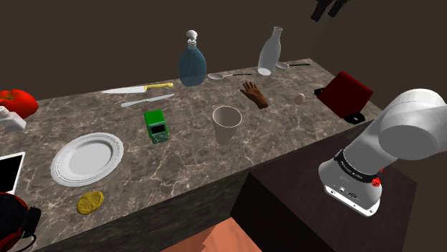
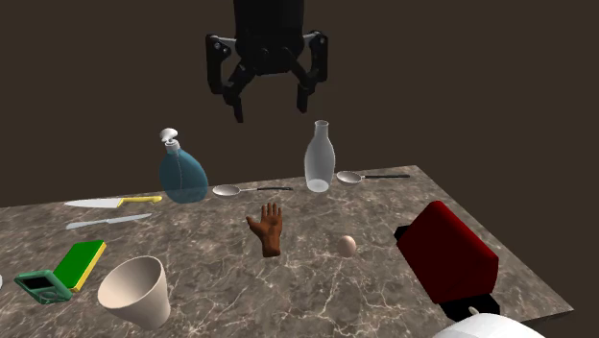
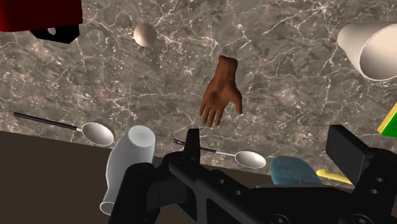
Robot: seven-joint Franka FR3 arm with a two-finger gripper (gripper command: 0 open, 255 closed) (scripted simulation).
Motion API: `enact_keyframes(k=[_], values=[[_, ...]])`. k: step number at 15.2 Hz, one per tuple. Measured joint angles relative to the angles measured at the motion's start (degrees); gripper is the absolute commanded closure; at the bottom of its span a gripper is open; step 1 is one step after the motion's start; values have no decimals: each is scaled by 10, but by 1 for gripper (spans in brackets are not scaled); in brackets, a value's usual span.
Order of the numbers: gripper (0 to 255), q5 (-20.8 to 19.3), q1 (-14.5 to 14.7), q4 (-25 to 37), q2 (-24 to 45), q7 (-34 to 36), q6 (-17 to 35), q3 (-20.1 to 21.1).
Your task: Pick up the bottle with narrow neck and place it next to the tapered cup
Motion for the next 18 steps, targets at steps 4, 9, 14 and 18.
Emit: enact_keyframes(k=[4, 9, 14, 18], values=[[0, -8, -5, 5, 33, -12, 29, -16], [0, -21, -16, 17, 108, -43, 93, -57], [0, -22, -22, 52, 198, -73, 149, -95], [0, -12, -26, 90, 275, -101, 188, -125]])
